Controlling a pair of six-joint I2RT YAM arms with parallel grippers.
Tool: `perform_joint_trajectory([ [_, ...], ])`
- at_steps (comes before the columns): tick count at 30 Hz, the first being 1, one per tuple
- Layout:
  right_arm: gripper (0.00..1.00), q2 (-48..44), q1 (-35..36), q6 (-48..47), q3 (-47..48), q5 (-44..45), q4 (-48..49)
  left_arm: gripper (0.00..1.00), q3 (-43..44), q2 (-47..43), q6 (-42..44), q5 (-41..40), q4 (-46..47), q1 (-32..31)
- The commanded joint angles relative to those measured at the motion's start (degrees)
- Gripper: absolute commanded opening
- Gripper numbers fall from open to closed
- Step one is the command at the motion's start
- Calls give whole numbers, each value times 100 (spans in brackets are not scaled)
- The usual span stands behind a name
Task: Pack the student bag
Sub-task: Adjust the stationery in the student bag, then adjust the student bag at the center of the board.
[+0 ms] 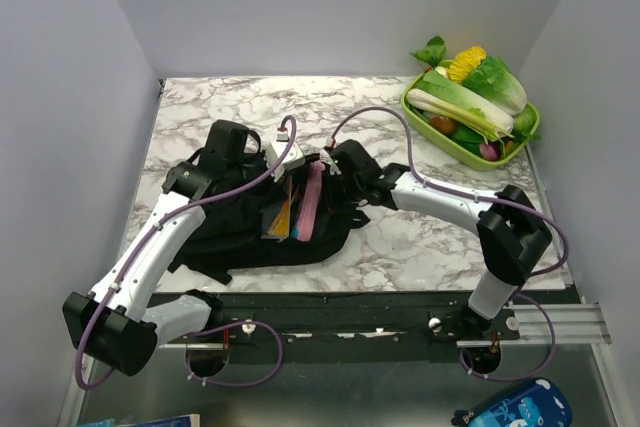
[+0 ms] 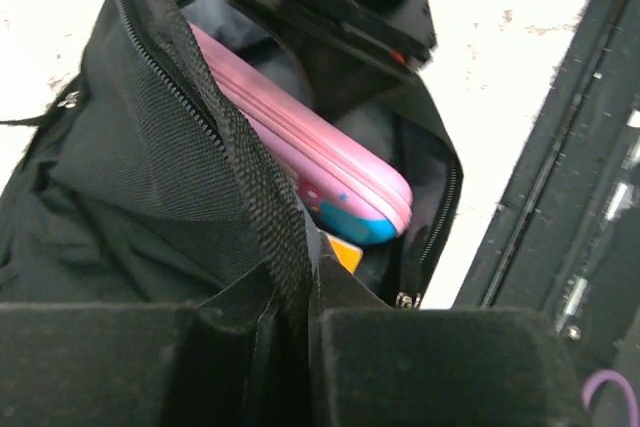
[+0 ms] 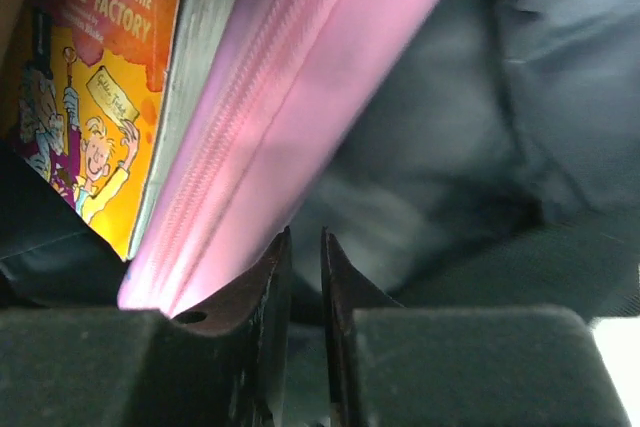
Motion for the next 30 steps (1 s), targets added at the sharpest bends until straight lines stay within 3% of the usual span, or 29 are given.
perform_joint_trajectory([
  [1,28,-813,-416,-280,-35,737,-629,18,182,-43,485,774,-804,-213],
  [5,30,-1446,-935,-508,-185,1204,-586,22,411,-70,978,924,-1623,-336],
  [6,31,-1456,-1014,-552,-167,1283,-516,27,429,-70,1187,932,-1781,-423],
  [8,33,-1246,-1199,-692,17,1310,-454,98,543,-26,1382,898,-2247,-511],
  [12,39,-254,-1270,-913,535,1284,-253,99,797,-8,1261,259,-2223,-556],
  [15,40,538,-1297,-940,1001,941,-156,99,684,-254,559,-453,-1258,-460],
  [16,40,731,-1305,-913,1089,628,-129,99,483,-350,357,-1196,-707,-398],
  [19,38,1198,-1305,-817,1370,301,-59,99,201,-203,-32,-1966,-447,119],
  [21,37,1443,-1305,-773,1484,177,29,99,78,-79,12,-1775,-534,924],
  [24,29,1567,-1314,-711,1512,-122,99,99,-475,79,553,-1844,-640,1647],
  [25,22,1524,-1297,-676,1398,-244,134,98,-781,210,696,-1984,-675,1781],
  [30,1,892,-1297,-430,336,-570,713,95,-1592,360,1312,-2083,-439,2011],
])
